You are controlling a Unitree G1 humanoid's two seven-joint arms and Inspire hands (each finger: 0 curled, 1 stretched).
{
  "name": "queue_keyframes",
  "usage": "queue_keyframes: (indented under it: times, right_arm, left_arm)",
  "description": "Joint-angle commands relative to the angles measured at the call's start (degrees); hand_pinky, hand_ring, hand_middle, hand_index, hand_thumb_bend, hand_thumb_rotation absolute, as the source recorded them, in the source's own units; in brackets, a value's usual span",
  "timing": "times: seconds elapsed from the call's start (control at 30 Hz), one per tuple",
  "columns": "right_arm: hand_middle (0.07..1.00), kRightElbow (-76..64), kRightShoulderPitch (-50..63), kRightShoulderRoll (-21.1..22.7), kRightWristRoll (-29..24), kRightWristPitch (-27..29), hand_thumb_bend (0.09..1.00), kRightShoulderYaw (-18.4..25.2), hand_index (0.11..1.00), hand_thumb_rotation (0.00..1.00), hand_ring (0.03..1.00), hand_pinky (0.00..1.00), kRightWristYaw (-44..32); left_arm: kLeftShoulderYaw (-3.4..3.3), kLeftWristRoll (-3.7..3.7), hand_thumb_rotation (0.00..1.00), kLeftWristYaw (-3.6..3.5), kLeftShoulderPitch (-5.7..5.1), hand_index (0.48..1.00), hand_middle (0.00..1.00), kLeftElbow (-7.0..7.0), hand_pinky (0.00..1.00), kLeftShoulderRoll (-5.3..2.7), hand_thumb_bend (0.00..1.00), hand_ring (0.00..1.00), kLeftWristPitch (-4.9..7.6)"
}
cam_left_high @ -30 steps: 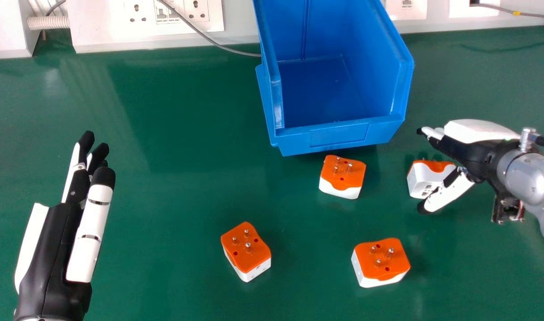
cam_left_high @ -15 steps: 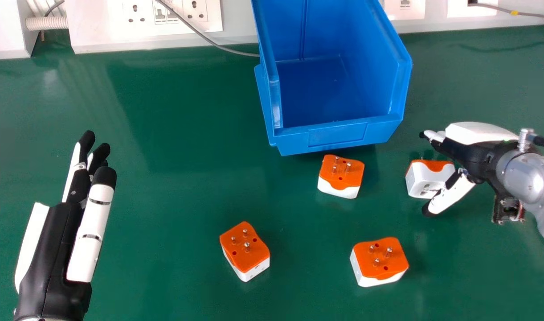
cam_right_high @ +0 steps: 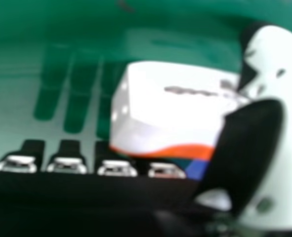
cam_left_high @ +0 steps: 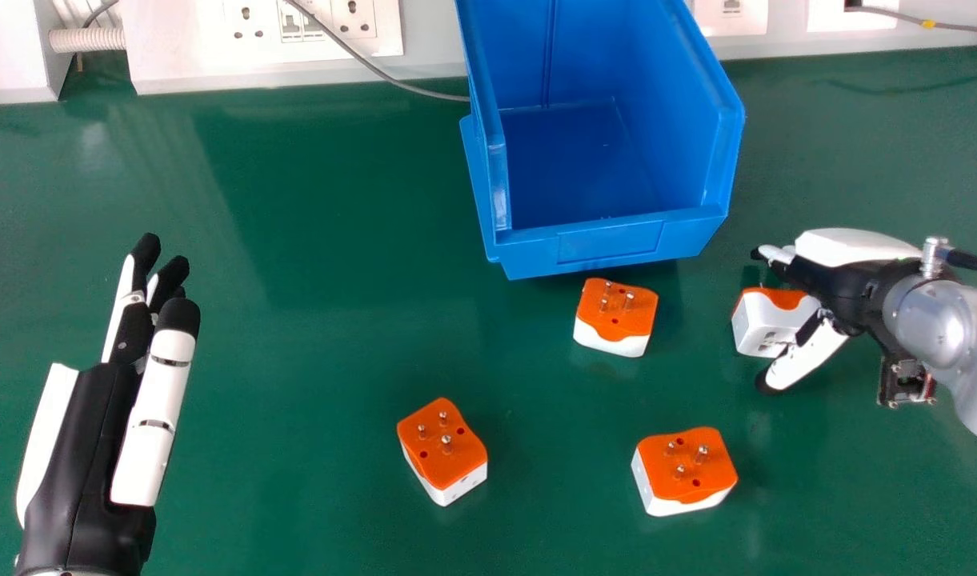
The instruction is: Pick all objects and put in blue box
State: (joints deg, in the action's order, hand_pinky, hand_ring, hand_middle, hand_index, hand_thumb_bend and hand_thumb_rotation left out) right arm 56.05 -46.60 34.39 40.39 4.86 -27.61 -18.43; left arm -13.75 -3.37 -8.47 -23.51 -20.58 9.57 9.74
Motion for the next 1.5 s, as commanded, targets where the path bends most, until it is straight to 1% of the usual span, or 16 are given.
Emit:
queue_keyframes:
  times: [0.0, 0.13, 0.23, 0.33, 0.4, 0.47, 0.57, 0.67, 0.83, 0.97, 1.03, 1.1, 1.17, 1.3, 1.47]
  right_arm:
    - [1.000, -0.13, -2.23, 0.14, 0.05, -0.32, 0.513, 0.25, 0.977, 0.29, 1.000, 0.99, 0.60]
    - [1.000, -0.51, -1.93, 0.17, -0.09, -0.12, 0.509, 0.39, 0.974, 0.30, 0.999, 1.00, 0.81]
    - [1.000, -0.23, -1.96, 0.04, -0.25, 0.10, 0.515, 0.48, 0.972, 0.32, 1.000, 1.00, 0.91]
    - [1.000, -0.03, -2.04, 0.09, -0.15, 0.31, 0.506, 0.35, 0.972, 0.30, 0.997, 1.00, 0.83]
    - [1.000, -0.10, -2.08, 0.14, 0.05, 0.33, 0.502, 0.17, 0.971, 0.28, 0.996, 1.00, 0.70]
    - [1.000, -0.12, -2.13, 0.12, 0.27, 0.44, 0.495, -0.03, 0.971, 0.27, 0.996, 1.00, 0.70]
    - [1.000, 0.22, -2.36, -0.19, 0.16, -0.02, 0.489, 0.06, 0.969, 0.27, 0.994, 0.99, 0.49]
    - [1.000, 0.17, -2.28, -0.29, 0.11, -0.35, 0.486, 0.13, 0.967, 0.27, 0.994, 0.99, 0.64]
    - [1.000, 0.90, -2.49, -0.83, 0.02, -0.95, 0.478, 0.20, 0.964, 0.24, 0.993, 1.00, 1.06]
    - [0.998, 0.63, -2.66, -0.68, 0.84, -1.23, 0.475, -0.50, 0.960, 0.23, 0.987, 0.99, 0.82]
    - [0.998, 1.02, -2.95, -0.88, 1.14, -1.52, 0.475, -0.80, 0.960, 0.23, 0.987, 0.99, 0.86]
    - [0.995, 1.36, -3.13, -1.06, 1.47, -1.75, 0.482, -1.04, 0.957, 0.19, 0.984, 0.98, 1.02]
    - [0.994, 1.64, -3.30, -1.20, 1.77, -1.96, 0.489, -1.35, 0.956, 0.19, 0.983, 0.97, 1.23]
    - [0.983, 1.63, -3.41, -1.23, 2.18, -2.35, 0.509, -2.07, 0.948, 0.15, 0.970, 0.94, 1.89]
    - [0.968, 0.80, -3.11, -0.83, 2.52, -2.41, 0.519, -2.74, 0.931, 0.13, 0.959, 0.92, 2.93]
  left_arm:
    - [-0.52, -0.23, 1.00, 0.17, -0.16, 1.000, 0.97, -1.64, 0.94, 0.37, 0.50, 0.98, 0.23]
    - [-0.66, -0.56, 1.00, 0.06, 0.01, 1.000, 0.97, -1.55, 0.94, 0.35, 0.50, 0.98, 0.19]
    - [-0.81, -0.73, 1.00, 0.12, 0.01, 1.000, 0.97, -1.77, 0.94, 0.31, 0.50, 0.98, -0.04]
    - [-0.81, -0.78, 1.00, 0.15, -0.07, 0.997, 0.97, -2.01, 0.94, 0.23, 0.51, 0.97, -0.27]
    - [-0.80, -0.88, 1.00, 0.06, -0.13, 0.996, 0.97, -2.04, 0.94, 0.23, 0.51, 0.97, -0.19]
    - [-0.83, -0.83, 1.00, 0.09, -0.07, 0.995, 0.97, -2.04, 0.94, 0.27, 0.51, 0.97, -0.16]
    - [-0.85, -0.78, 1.00, 0.10, -0.11, 0.995, 0.97, -2.03, 0.94, 0.27, 0.51, 0.97, -0.03]
    - [-0.80, -0.97, 1.00, -0.04, -0.25, 0.994, 0.97, -2.20, 0.94, 0.26, 0.52, 0.97, -0.08]
    - [-0.90, -0.74, 1.00, 0.07, -0.45, 0.994, 0.97, -2.60, 0.94, 0.32, 0.52, 0.97, -0.25]
    - [-0.89, -0.44, 1.00, 0.32, -0.42, 0.994, 0.97, -2.88, 0.94, 0.27, 0.52, 0.97, -0.58]
    - [-0.90, -0.40, 1.00, 0.27, -0.49, 0.994, 0.97, -2.97, 0.94, 0.32, 0.52, 0.97, -0.67]
    - [-0.94, -0.29, 1.00, 0.27, -0.49, 0.994, 0.97, -3.00, 0.94, 0.38, 0.53, 0.97, -0.80]
    - [-0.95, -0.20, 1.00, 0.27, -0.50, 0.994, 0.97, -3.05, 0.94, 0.41, 0.53, 0.97, -0.90]
    - [-0.94, -0.29, 1.00, 0.23, -0.72, 0.994, 0.97, -3.53, 0.94, 0.35, 0.53, 0.97, -1.15]
    - [-0.73, 0.01, 1.00, 0.43, -0.88, 0.994, 0.97, -4.41, 0.94, 0.13, 0.53, 0.97, -1.59]
